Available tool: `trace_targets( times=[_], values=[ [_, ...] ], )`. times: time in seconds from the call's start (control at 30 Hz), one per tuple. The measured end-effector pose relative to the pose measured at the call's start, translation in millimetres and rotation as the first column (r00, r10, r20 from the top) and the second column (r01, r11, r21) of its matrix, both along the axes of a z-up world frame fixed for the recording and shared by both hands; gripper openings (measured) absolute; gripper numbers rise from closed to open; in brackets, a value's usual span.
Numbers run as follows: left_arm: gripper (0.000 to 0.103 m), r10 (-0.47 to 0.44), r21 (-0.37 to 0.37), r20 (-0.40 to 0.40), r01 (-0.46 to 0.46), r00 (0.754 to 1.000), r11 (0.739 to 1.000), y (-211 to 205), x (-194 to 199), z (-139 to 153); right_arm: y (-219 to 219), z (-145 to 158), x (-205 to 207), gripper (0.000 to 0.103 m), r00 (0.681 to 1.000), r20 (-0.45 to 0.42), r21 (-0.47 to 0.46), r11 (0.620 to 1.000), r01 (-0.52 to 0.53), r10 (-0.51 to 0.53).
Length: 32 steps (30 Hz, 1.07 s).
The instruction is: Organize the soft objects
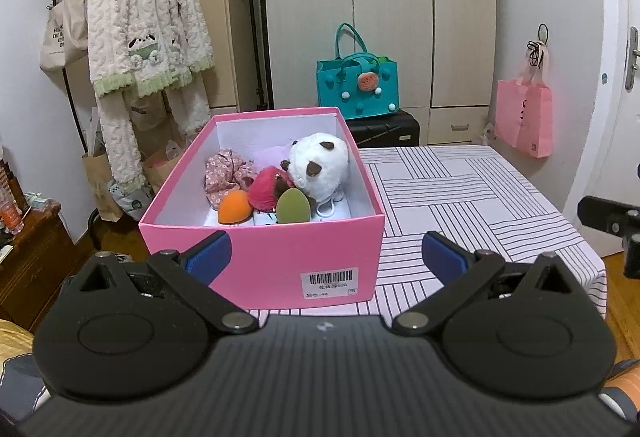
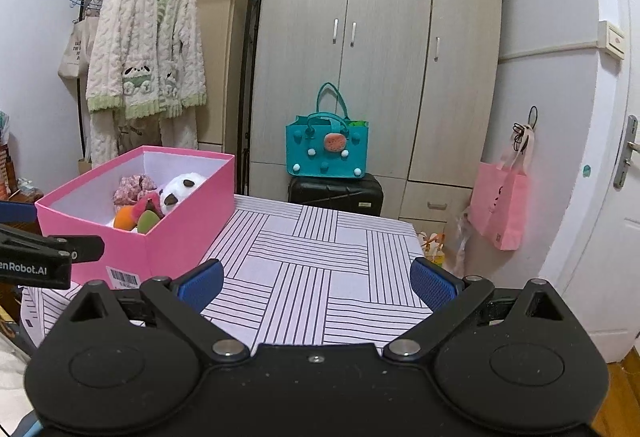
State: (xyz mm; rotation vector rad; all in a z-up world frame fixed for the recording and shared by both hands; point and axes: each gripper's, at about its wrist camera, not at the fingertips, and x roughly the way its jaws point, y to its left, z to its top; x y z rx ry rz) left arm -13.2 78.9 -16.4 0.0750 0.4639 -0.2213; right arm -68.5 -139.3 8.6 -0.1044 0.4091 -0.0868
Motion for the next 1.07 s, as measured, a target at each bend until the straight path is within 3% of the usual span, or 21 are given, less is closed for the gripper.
trace_targets(
  times=[0.4, 0.77, 1.07],
  values=[
    [0.103, -0.002, 0.068, 0.028, 0.001, 1.000, 0.998, -8.1, -5.5, -1.0, 3.0, -1.2, -1.6, 0.101, 1.000, 0.001, -0.008, 1.000, -0.001, 0.001],
    [0.103, -0.024, 0.015, -0.012, 0.024, 1.000, 1.000, -3.5, -1.7, -0.7, 1.4, -2.3, -1.3, 0.101, 1.000, -0.001, -0.006, 1.000, 0.000, 0.000],
    [0.103, -0.010, 0.017, -0.022, 0.011, 1.000, 1.000, -3.5, 0.2, -2.8, 0.6, -3.4, 1.4, 0.101, 1.000, -0.006, -0.004, 1.000, 0.000, 0.000]
  ],
)
